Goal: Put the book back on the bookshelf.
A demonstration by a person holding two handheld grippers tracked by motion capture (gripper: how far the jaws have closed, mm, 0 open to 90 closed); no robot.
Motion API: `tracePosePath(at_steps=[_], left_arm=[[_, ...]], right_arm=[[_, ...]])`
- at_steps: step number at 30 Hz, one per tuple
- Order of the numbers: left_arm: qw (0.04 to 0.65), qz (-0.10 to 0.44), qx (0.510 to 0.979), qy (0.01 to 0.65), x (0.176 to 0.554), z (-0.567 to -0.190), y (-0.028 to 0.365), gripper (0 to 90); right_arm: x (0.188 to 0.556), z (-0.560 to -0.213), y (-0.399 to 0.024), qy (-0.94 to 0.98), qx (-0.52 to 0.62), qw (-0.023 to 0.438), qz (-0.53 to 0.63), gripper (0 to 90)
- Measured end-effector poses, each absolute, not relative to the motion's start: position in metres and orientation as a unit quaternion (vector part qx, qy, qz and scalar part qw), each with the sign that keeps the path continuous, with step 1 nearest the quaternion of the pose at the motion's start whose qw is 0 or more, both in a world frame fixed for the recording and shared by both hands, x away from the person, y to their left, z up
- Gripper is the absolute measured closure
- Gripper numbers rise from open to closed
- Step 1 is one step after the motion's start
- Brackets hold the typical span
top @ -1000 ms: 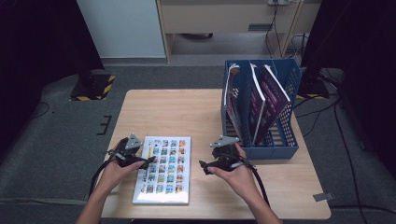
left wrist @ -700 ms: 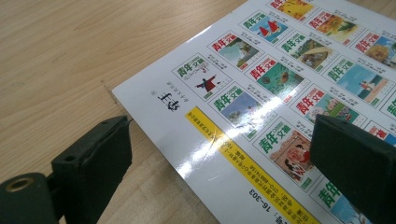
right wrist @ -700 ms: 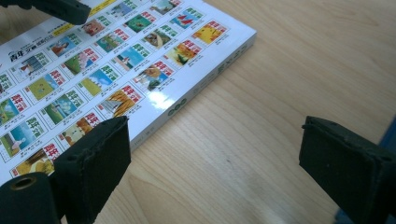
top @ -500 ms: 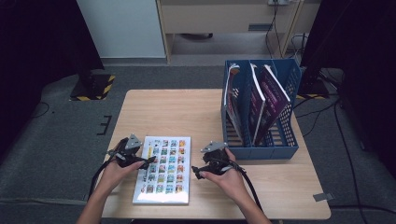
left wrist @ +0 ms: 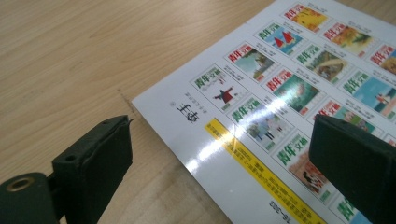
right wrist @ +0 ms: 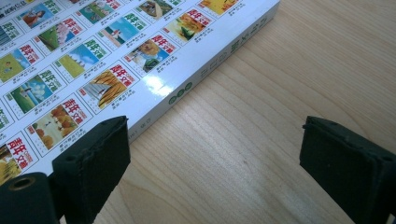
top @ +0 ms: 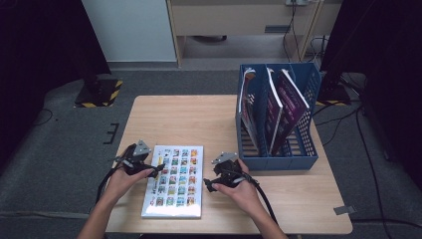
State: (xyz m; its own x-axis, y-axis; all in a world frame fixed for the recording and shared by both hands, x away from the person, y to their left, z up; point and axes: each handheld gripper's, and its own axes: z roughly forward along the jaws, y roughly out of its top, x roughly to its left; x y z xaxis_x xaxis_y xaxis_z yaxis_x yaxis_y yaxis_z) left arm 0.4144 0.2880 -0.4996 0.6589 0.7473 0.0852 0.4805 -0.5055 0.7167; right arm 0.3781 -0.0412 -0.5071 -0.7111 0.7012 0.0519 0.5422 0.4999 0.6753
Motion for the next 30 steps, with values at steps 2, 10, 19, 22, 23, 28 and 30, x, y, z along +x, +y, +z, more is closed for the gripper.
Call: tracePosePath(at_steps=[2,10,19,22,23,28,30], left_arm=[[0.334,0.198,0.847,0.363,0.420,-0.497,0.287,6.0],[0.299,0.195,0.859,0.366,0.434,-0.490,0.291,5.9],[0.294,0.191,0.853,0.386,0.449,-0.489,0.295,6.0],[0.289,0.185,0.857,0.384,0.453,-0.493,0.291,6.0],[0.286,0.184,0.858,0.384,0.455,-0.494,0.290,6.0],[0.281,0.171,0.863,0.383,0.462,-0.501,0.285,6.3],[0.279,0.168,0.863,0.385,0.464,-0.503,0.285,6.3]], right_arm=[[0.377,-0.508,-0.042,0.859,0.357,0.116,0.348,8.9],[0.376,-0.513,-0.042,0.862,0.353,0.123,0.342,9.0],[0.364,-0.511,-0.050,0.857,0.358,0.114,0.354,9.2],[0.362,-0.512,-0.049,0.857,0.354,0.115,0.355,9.2],[0.362,-0.513,-0.049,0.856,0.356,0.115,0.357,9.2],[0.359,-0.515,-0.046,0.860,0.350,0.113,0.354,9.2],[0.358,-0.516,-0.045,0.862,0.348,0.109,0.351,9.2]])
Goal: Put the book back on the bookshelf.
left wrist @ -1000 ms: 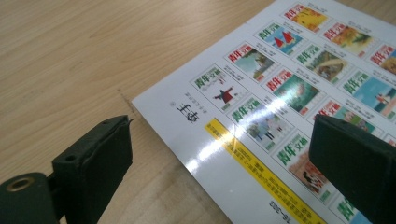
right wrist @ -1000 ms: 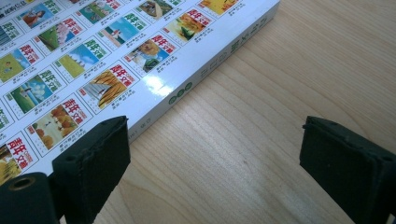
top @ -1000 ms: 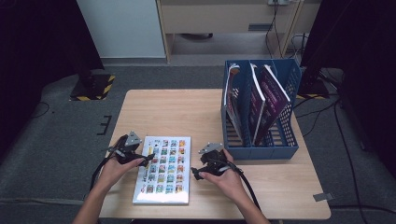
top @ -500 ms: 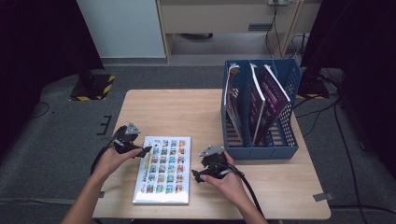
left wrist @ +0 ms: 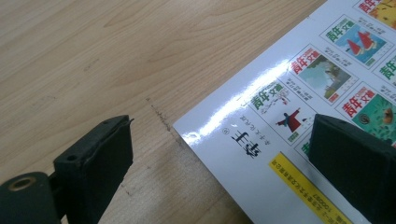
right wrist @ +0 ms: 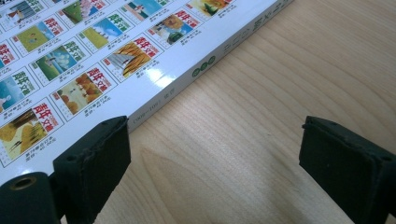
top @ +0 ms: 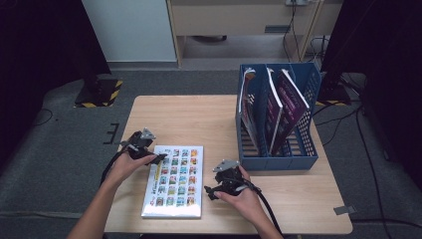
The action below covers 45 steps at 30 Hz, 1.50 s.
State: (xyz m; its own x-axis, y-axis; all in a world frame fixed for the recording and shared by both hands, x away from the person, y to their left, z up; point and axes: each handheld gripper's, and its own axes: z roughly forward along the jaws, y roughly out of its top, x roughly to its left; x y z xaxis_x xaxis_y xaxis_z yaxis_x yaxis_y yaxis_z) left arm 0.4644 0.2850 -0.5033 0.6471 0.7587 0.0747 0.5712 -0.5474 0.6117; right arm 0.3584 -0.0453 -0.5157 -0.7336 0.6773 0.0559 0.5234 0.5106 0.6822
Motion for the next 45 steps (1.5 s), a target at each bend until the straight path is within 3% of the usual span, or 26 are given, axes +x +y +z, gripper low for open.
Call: tracePosePath(at_steps=[19,32,45], left_arm=[[0.297,0.135,0.856,0.401,0.475,-0.510,0.288,7.6],[0.303,0.083,0.868,0.385,0.478,-0.511,0.282,9.9],[0.309,0.058,0.864,0.393,0.485,-0.515,0.286,6.4]], right_arm=[[0.355,-0.518,-0.041,0.865,0.341,0.103,0.353,9.2],[0.354,-0.517,-0.039,0.866,0.339,0.096,0.356,9.2],[0.351,-0.519,-0.033,0.870,0.330,0.096,0.352,9.2]])
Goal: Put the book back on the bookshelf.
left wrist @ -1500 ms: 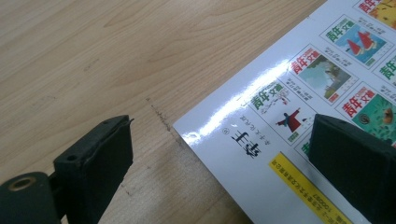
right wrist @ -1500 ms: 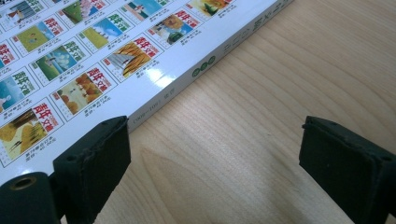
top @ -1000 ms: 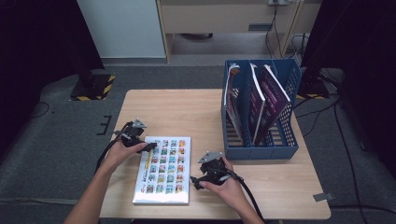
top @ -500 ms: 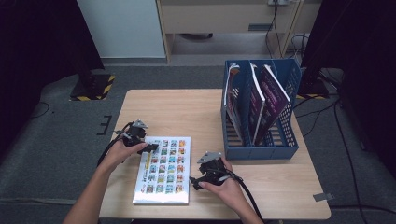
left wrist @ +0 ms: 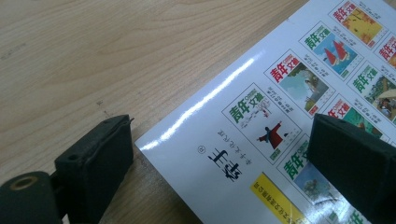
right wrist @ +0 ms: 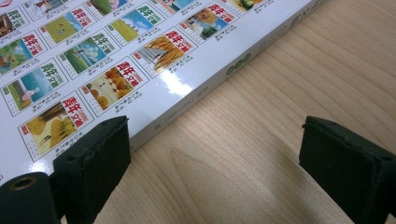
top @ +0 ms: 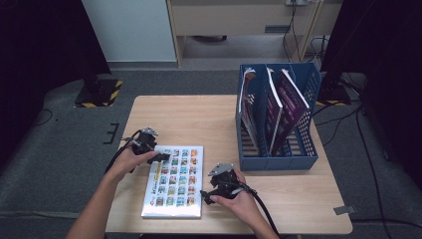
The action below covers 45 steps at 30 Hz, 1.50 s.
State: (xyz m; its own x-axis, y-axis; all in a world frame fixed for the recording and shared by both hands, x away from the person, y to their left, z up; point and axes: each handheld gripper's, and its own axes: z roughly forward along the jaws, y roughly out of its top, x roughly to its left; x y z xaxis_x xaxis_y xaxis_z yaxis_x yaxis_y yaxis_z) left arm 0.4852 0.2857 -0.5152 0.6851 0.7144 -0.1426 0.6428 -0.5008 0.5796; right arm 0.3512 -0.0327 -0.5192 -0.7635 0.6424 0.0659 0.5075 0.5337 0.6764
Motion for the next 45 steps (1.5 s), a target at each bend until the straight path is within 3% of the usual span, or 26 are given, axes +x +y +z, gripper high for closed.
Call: tracePosePath(at_steps=[9,21,39,45], left_arm=[[0.317,0.041,0.857,0.404,0.488,-0.518,0.287,5.4],[0.322,0.038,0.858,0.399,0.488,-0.518,0.288,7.7],[0.318,0.040,0.859,0.399,0.488,-0.517,0.287,8.4],[0.307,0.057,0.865,0.393,0.487,-0.510,0.286,17.3]], right_arm=[[0.354,-0.519,-0.033,0.870,0.330,0.092,0.353,10.3],[0.352,-0.520,-0.028,0.876,0.316,0.083,0.355,18.9],[0.354,-0.520,-0.017,0.874,0.316,0.044,0.368,18.4],[0.353,-0.521,-0.015,0.871,0.317,0.040,0.372,19.3]])
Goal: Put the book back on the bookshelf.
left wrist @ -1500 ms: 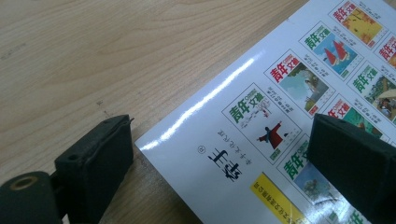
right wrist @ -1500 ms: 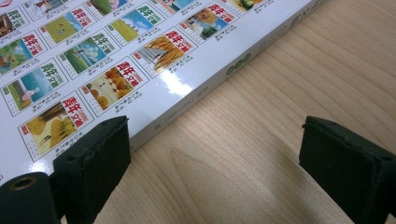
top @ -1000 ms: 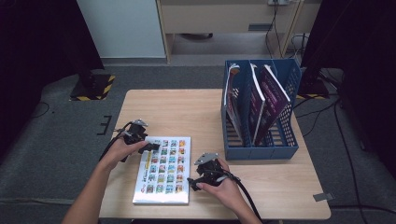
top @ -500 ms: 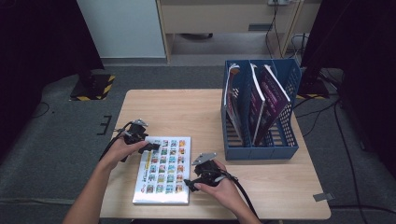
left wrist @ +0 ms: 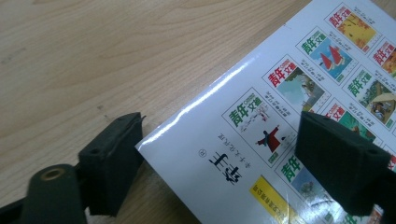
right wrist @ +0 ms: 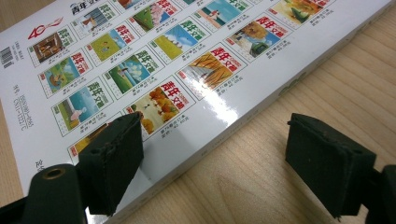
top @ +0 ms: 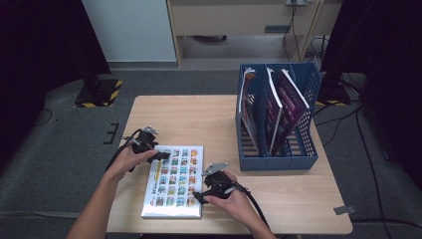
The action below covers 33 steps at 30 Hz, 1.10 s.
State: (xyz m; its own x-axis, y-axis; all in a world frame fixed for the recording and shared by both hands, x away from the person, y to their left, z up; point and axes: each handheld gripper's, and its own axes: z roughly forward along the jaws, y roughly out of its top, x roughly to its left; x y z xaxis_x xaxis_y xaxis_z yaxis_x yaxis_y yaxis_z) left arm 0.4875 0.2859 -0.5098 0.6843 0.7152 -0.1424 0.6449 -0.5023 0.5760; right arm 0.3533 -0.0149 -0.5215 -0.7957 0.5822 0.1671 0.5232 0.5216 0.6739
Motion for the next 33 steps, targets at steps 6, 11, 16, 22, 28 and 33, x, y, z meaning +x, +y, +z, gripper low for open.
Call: tracePosePath(at_steps=[6,11,16,22,28,33], left_arm=[[0.308,0.076,0.862,0.395,0.485,-0.506,0.289,30.5],[0.311,0.087,0.859,0.397,0.483,-0.502,0.290,38.8],[0.328,0.081,0.853,0.399,0.483,-0.498,0.292,43.7],[0.336,0.077,0.851,0.396,0.480,-0.491,0.292,48.4],[0.330,0.074,0.855,0.393,0.480,-0.490,0.292,50.6],[0.329,0.071,0.854,0.397,0.481,-0.492,0.293,52.6]], right_arm=[[0.354,-0.522,-0.015,0.869,0.321,0.033,0.375,19.3],[0.354,-0.523,-0.014,0.868,0.322,0.031,0.377,19.3],[0.354,-0.524,-0.014,0.869,0.321,0.023,0.377,19.1],[0.354,-0.524,-0.013,0.869,0.319,0.020,0.378,18.7],[0.354,-0.522,-0.011,0.873,0.312,0.025,0.373,18.7],[0.354,-0.523,-0.011,0.873,0.312,0.023,0.373,18.6]])
